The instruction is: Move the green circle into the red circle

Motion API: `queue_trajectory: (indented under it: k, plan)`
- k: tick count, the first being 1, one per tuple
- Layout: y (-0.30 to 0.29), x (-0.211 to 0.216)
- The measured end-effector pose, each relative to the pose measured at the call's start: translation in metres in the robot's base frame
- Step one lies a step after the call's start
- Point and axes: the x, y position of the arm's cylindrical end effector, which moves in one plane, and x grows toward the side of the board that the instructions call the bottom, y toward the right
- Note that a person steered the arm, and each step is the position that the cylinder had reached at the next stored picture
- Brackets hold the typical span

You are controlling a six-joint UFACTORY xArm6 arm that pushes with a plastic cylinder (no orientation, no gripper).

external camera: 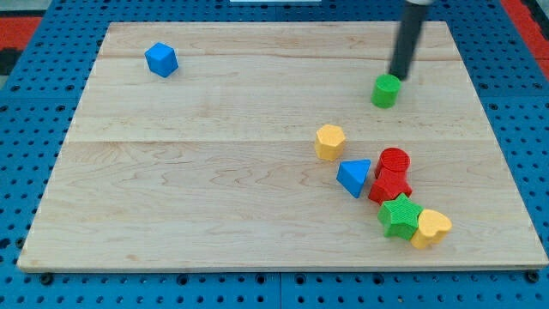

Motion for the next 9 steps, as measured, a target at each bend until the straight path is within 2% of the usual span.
queue_trajectory:
  k: [1,2,3,4,5,6,7,8,9]
  plan:
    - [-0.009,0.060]
    - [0.017,0.012]
    - [0.015,-0.032]
    - [-0.005,0.026]
    - [-0.019,0.032]
    - [-0.005,-0.006]
    - [-0.086,0.001]
    - [-0.031,0.044]
    - [-0.029,0.026]
